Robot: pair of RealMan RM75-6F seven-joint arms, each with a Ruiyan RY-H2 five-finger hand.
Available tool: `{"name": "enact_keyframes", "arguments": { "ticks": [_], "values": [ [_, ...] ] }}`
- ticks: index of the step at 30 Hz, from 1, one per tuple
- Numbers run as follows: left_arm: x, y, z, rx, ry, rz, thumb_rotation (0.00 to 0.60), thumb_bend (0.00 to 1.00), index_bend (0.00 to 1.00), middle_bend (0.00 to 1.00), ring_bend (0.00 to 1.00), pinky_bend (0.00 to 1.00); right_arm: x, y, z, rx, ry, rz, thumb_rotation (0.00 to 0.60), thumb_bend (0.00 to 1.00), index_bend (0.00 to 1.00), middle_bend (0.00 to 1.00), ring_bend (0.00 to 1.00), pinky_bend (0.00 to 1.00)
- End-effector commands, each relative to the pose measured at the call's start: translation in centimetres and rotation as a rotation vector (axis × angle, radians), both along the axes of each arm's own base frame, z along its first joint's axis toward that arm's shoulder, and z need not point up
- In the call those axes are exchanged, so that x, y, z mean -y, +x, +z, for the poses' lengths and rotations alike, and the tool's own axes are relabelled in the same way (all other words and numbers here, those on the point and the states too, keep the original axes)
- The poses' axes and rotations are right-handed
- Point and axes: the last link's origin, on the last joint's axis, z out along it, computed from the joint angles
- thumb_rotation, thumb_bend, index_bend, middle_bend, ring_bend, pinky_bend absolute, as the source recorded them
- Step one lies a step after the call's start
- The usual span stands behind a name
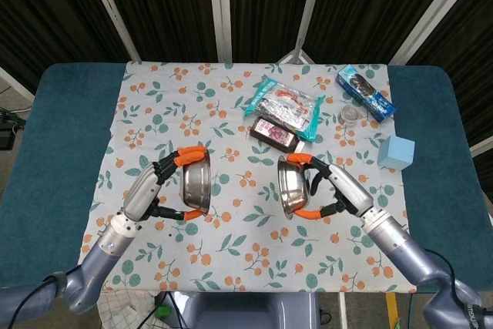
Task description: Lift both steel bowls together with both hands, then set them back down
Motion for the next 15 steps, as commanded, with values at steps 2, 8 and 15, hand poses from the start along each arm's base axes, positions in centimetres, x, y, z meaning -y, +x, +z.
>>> {"name": "enact_keyframes", "arguments": {
  "ticks": [2,8,15],
  "values": [
    [0.2,-1.8,1.9,-0.224,-0.001,0.101,0.600,0.01,0.38,0.30,0.22,0.35,0.8,-2.4,1.8,-0.301,-0.133,0.046,0.600,0.21,0.51,0.29,0.48,0.54],
    [0.4,-3.0,3.8,-0.462,0.014,0.190,0.600,0.01,0.38,0.31,0.22,0.36,0.7,-3.3,1.9,-0.495,-0.215,0.078,0.600,0.21,0.51,0.29,0.48,0.54],
    [0.5,-4.2,5.2,-0.658,-0.007,0.301,0.600,0.01,0.38,0.31,0.22,0.37,0.5,-4.2,1.2,-0.742,-0.295,0.147,0.600,0.21,0.51,0.29,0.48,0.54]
  ]
}}
